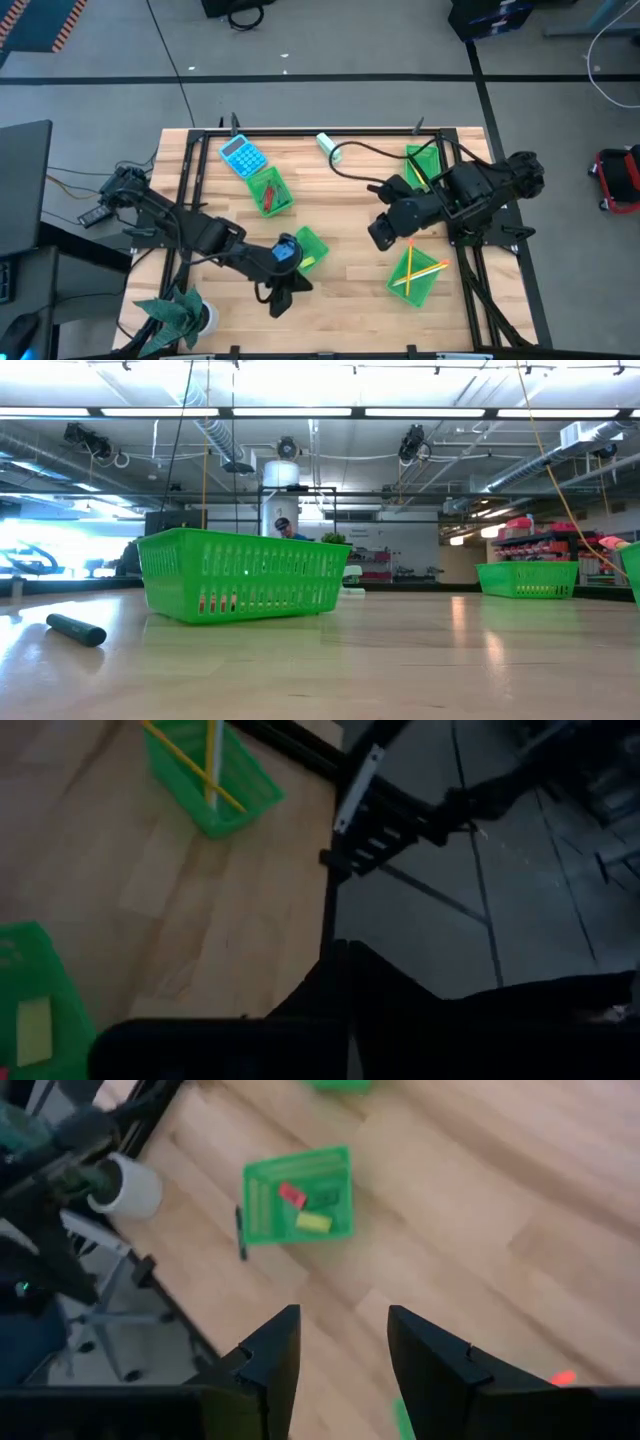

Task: Sort crayons/erasers/pens/pencils in bins
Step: Put the green crayon into the top left green bin

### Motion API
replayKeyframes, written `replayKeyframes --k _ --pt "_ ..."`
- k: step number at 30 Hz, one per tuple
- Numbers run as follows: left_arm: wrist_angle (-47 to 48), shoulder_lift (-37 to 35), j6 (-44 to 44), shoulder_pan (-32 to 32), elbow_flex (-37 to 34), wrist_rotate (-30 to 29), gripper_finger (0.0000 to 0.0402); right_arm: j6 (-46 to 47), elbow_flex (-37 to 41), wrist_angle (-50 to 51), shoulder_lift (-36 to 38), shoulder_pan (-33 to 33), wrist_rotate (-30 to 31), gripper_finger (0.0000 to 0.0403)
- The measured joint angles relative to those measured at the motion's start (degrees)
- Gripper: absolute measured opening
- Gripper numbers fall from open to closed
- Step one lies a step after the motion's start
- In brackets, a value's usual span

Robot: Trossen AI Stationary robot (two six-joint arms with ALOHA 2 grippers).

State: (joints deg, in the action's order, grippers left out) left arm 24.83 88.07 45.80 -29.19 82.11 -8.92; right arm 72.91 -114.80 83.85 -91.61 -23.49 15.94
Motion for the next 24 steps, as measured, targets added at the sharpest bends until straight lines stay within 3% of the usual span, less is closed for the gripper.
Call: replayKeyframes --k 4,9,13,17,24 --pt "1.3 0.0 -4.8 -1.3 0.0 2.2 0.0008 2.7 0.0 0.0 0.0 -2.5 -0.2 0.0158" --pt "10.2 0.0 -11.4 -4.5 0.0 3.1 0.0021 7.3 0.0 0.0 0.0 -6.0 6.4 0.0158" --pt "17.7 0.3 -17.1 -7.7 0.0 1.9 0.0012 10.9 0.0 0.0 0.0 -7.5 13.0 0.0158" --pt "24.4 1.8 -24.8 -9.4 0.0 -2.8 0.0008 11.9 0.0 0.0 0.0 -7.8 16.5 0.0158" --pt "26.4 6.8 -34.6 -8.9 0.0 -4.6 0.0068 11.7 0.0 0.0 0.0 -7.8 17.3 0.0158"
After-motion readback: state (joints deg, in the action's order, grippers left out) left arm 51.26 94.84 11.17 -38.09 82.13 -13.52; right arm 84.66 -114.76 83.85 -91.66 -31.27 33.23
